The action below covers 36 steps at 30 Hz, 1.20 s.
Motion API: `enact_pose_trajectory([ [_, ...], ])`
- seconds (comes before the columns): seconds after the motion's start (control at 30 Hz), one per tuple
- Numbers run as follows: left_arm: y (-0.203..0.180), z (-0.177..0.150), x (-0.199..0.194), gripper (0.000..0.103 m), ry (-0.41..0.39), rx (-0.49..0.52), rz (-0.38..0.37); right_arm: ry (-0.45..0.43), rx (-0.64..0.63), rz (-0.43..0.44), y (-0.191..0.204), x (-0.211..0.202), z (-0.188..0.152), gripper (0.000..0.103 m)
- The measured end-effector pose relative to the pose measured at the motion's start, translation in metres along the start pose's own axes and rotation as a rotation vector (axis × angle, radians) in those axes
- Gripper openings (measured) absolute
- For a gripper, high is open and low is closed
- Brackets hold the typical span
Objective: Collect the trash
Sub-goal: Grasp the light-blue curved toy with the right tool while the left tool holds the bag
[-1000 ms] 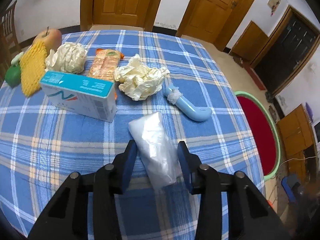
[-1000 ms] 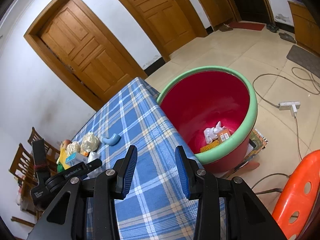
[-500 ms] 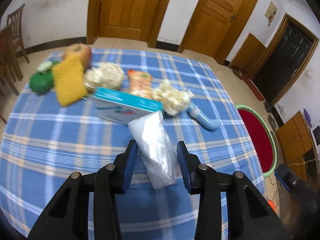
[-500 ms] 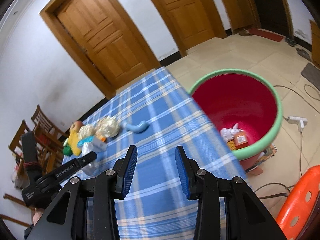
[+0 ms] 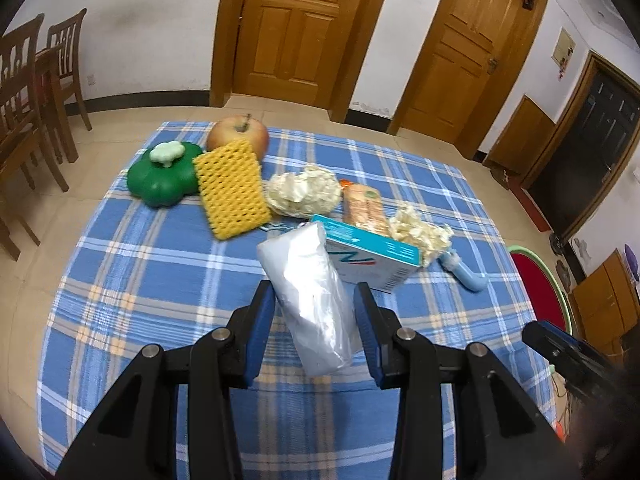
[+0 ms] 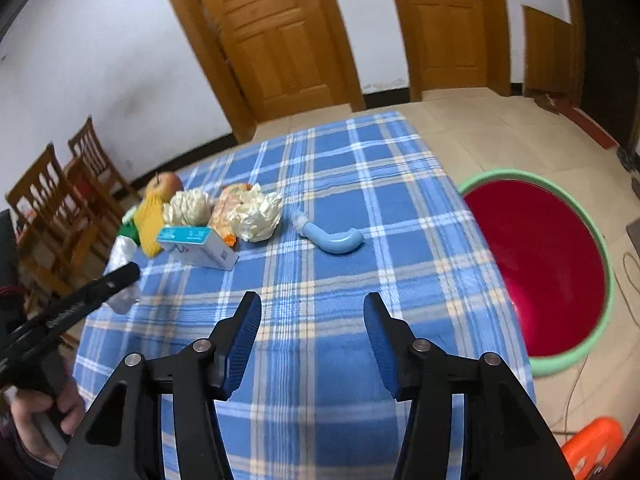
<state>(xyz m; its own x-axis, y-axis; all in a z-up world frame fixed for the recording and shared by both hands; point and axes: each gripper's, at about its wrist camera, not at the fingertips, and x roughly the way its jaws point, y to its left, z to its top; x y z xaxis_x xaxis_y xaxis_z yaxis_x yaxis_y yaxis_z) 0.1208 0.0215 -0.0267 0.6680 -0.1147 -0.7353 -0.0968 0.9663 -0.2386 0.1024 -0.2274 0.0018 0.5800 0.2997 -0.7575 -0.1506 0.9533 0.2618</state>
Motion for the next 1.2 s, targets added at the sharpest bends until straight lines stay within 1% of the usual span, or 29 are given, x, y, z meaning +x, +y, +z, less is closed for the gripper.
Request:
enact_pose_trajectory([
  [0.13, 0.009, 0.002, 0.004, 0.041, 0.001, -0.015, 0.009, 0.047, -0.040, 0.009, -0.001, 0.023, 0.012, 0.055],
  [0.27, 0.016, 0.003, 0.008, 0.041, 0.004, -0.025, 0.009, 0.070, -0.110, -0.044, 0.000, 0.049, 0.026, 0.056],
  [0.37, 0.020, 0.004, 0.009, 0.041, 0.006, -0.030, 0.004, 0.089, -0.159, -0.064, 0.001, 0.067, 0.036, 0.056],
  [0.53, 0.020, 0.006, 0.010, 0.041, 0.007, -0.028, -0.010, 0.136, -0.240, -0.052, 0.005, 0.093, 0.049, 0.056],
  [0.7, 0.019, 0.006, 0.014, 0.041, 0.019, -0.025, -0.029, 0.176, -0.315, -0.060, 0.013, 0.108, 0.051, 0.056],
  [0.77, 0.019, 0.006, 0.015, 0.041, 0.025, -0.025, -0.035, 0.201, -0.320, -0.034, 0.014, 0.112, 0.049, 0.055],
  [0.87, 0.021, 0.006, 0.016, 0.041, 0.030, -0.030, -0.045, 0.210, -0.338, -0.013, 0.018, 0.112, 0.048, 0.051],
  [0.93, 0.021, 0.006, 0.015, 0.041, 0.031, -0.032, -0.050, 0.220, -0.342, 0.012, 0.020, 0.109, 0.047, 0.051],
  [1.07, 0.024, 0.007, 0.015, 0.041, 0.026, -0.037, -0.054, 0.179, -0.360, -0.013, 0.023, 0.097, 0.056, 0.051],
  [1.13, 0.026, 0.007, 0.015, 0.041, 0.023, -0.041, -0.053, 0.162, -0.322, -0.013, 0.019, 0.095, 0.065, 0.051],
  [1.2, 0.027, 0.007, 0.016, 0.041, 0.024, -0.042, -0.049, 0.151, -0.233, -0.025, 0.008, 0.099, 0.076, 0.051],
])
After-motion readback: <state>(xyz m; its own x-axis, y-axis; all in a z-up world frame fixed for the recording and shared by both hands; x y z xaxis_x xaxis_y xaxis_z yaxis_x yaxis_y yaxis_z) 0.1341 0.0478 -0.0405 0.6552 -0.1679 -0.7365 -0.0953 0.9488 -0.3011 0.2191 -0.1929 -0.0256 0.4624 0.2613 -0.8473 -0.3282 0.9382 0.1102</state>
